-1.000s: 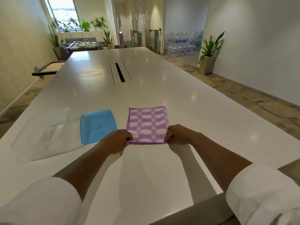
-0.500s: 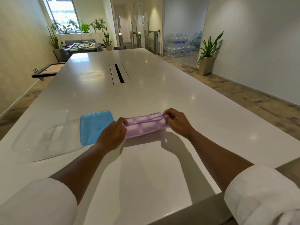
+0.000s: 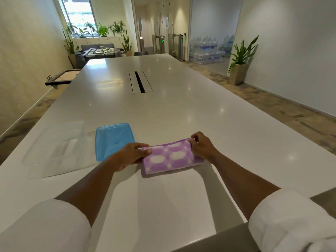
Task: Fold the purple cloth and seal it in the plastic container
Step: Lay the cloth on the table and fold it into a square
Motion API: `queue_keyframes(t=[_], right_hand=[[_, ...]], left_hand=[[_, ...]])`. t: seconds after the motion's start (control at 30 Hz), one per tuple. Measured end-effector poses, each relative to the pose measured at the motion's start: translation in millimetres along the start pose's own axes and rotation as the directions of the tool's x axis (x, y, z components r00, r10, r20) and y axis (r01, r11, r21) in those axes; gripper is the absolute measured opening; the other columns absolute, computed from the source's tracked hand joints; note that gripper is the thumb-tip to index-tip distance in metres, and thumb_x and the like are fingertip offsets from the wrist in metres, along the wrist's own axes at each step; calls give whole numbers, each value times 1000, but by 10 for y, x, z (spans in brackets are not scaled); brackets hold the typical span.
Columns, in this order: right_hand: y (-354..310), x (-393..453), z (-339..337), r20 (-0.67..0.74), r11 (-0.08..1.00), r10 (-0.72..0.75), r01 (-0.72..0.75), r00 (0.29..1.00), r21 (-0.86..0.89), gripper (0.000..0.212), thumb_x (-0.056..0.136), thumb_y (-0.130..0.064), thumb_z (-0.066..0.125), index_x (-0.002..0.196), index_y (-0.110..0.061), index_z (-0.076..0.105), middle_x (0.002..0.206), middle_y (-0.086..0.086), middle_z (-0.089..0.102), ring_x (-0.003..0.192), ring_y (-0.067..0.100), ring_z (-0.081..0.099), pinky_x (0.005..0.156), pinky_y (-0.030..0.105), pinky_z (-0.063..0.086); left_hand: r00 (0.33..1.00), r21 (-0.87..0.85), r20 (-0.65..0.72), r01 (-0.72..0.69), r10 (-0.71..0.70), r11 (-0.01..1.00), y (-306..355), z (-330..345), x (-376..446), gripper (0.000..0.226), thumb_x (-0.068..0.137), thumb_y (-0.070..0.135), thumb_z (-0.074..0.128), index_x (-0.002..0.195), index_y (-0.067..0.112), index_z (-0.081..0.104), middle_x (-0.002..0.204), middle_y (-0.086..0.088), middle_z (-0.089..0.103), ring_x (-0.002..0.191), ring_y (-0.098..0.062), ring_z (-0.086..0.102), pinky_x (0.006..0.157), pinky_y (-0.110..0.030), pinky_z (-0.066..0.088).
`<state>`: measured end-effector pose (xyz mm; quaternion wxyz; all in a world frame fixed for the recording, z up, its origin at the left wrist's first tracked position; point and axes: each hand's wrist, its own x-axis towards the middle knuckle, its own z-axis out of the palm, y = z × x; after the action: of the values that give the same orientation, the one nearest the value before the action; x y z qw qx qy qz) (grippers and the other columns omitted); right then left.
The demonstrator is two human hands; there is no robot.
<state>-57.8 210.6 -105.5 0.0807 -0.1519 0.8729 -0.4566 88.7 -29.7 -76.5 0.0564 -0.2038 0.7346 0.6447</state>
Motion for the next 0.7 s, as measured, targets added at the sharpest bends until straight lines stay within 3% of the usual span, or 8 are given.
queue_keyframes(t=[0.2, 0.33, 0.47, 0.57, 0.7], right_hand=[[39, 87, -27, -35, 986, 107, -102, 994, 131, 40, 85, -26, 67, 120, -10, 54, 107, 5, 62, 99, 21, 58, 84, 30, 47], [66, 150, -4, -60, 994, 65, -59, 996, 95, 26, 86, -22, 65, 108, -9, 62, 108, 6, 63, 93, 18, 56, 79, 26, 43], [62, 198, 62, -67, 1000, 15, -15, 998, -3, 17, 91, -19, 56, 103, -9, 62, 107, 9, 66, 90, 20, 56, 76, 25, 39], [35, 239, 116, -89, 998, -5, 0, 996, -55, 20, 94, -16, 50, 108, -7, 61, 111, 13, 66, 101, 29, 60, 81, 28, 42], [34, 289, 190, -105, 994, -17, 5, 994, -112, 22, 95, -16, 50, 112, -8, 61, 115, 16, 66, 105, 33, 60, 90, 36, 47]], left_hand=[[999, -23, -53, 5, -6, 1000, -52, -2, 89, 34, 92, 14, 64, 124, 7, 60, 114, -14, 67, 97, -20, 68, 78, -25, 59], [987, -14, -159, 22, -24, 1000, -49, 67, 186, 30, 97, 16, 58, 126, 13, 58, 119, -13, 64, 104, -24, 66, 82, -32, 57], [970, 167, -243, 11, 30, 986, -63, 132, 258, 24, 97, 16, 55, 121, 19, 57, 116, -14, 62, 102, -27, 65, 85, -38, 59], [952, 345, -283, -14, 118, 938, -71, 155, 301, 22, 98, 16, 52, 118, 22, 55, 111, -12, 61, 101, -27, 64, 83, -40, 58], [929, 536, -307, -11, 206, 844, -96, 176, 353, 22, 98, 23, 51, 120, 26, 51, 109, -7, 61, 97, -22, 59, 68, -27, 50]])
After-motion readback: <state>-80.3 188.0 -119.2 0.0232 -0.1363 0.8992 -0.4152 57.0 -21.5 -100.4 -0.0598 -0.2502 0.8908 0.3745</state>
